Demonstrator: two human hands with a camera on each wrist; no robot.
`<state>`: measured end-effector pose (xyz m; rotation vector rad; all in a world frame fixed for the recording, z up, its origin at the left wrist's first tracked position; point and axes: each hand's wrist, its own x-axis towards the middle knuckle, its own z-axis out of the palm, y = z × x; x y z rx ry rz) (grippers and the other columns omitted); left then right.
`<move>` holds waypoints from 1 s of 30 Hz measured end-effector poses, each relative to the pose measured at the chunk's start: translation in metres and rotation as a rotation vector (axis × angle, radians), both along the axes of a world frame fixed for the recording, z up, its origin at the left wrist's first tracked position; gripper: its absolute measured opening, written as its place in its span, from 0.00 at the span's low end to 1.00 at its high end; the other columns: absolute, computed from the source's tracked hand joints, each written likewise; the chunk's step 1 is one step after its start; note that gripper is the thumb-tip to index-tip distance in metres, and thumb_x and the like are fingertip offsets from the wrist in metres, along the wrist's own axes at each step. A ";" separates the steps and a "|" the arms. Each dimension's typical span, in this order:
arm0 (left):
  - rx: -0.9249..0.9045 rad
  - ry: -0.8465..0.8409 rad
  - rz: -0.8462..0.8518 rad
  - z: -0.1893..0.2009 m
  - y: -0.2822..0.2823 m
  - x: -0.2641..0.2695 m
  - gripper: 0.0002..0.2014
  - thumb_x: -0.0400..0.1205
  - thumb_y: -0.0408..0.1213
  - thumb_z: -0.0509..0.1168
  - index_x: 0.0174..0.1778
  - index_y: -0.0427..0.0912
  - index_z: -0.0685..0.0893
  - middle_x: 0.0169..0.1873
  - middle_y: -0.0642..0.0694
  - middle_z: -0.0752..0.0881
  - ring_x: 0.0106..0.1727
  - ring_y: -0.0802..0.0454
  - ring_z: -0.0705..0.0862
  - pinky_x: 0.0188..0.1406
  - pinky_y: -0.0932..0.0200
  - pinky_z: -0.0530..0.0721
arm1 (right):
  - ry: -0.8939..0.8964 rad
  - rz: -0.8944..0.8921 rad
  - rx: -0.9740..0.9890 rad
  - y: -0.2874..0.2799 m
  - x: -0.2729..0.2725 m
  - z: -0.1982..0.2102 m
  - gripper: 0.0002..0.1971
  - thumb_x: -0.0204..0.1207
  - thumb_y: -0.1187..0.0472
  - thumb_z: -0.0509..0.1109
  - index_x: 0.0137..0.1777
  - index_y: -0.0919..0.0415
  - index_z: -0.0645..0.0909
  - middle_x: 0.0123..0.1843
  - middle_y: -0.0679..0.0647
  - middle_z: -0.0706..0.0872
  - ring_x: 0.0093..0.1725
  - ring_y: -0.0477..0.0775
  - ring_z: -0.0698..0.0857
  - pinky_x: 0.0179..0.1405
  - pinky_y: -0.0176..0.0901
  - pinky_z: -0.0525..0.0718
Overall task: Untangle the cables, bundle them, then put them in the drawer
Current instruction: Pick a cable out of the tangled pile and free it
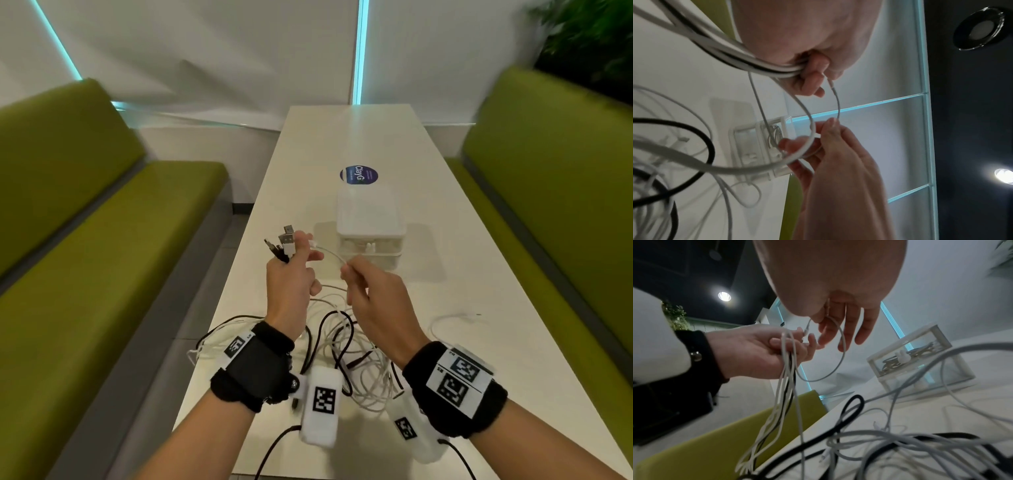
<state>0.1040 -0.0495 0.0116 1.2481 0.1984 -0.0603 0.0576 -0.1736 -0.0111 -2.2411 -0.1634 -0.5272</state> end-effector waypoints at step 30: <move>-0.121 -0.164 -0.249 0.023 0.033 0.004 0.32 0.88 0.55 0.48 0.30 0.41 0.87 0.16 0.51 0.63 0.19 0.55 0.64 0.26 0.60 0.79 | 0.222 0.197 -0.039 -0.032 -0.002 -0.019 0.27 0.81 0.41 0.65 0.26 0.59 0.68 0.21 0.51 0.68 0.24 0.46 0.67 0.28 0.45 0.68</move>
